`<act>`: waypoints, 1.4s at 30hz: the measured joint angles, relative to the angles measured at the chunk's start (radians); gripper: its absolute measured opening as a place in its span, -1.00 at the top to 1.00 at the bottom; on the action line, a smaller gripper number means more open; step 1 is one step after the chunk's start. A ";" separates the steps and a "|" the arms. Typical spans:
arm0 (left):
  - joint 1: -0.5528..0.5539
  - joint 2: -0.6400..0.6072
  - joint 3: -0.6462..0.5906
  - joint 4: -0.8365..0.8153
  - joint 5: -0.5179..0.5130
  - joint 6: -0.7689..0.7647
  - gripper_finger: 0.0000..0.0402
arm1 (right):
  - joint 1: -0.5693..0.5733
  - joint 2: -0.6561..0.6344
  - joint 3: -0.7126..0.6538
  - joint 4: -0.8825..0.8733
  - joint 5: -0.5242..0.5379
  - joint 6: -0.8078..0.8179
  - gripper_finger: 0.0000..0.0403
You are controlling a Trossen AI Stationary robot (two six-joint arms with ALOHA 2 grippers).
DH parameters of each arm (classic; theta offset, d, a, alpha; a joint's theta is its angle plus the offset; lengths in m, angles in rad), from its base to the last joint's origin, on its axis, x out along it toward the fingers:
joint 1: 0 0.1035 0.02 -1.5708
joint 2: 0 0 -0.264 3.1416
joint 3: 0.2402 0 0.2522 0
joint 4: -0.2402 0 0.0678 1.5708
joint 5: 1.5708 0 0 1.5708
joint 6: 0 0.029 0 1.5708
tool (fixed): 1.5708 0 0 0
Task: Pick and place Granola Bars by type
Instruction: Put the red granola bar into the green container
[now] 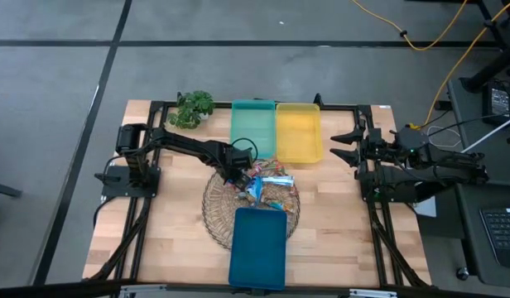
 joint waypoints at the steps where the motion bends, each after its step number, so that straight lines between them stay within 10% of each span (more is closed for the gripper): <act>1: 0.000 -0.001 0.000 -0.001 0.008 0.000 0.68 | 0.000 0.000 0.000 0.000 0.000 0.000 0.03; 17: -0.058 -0.087 0.000 -0.040 0.096 -0.083 0.80 | 0.000 0.000 0.000 -0.002 0.000 -0.004 0.03; 42: -0.043 -0.514 0.000 0.170 -0.113 0.117 0.83 | 0.000 0.000 0.000 0.003 0.002 -0.080 0.03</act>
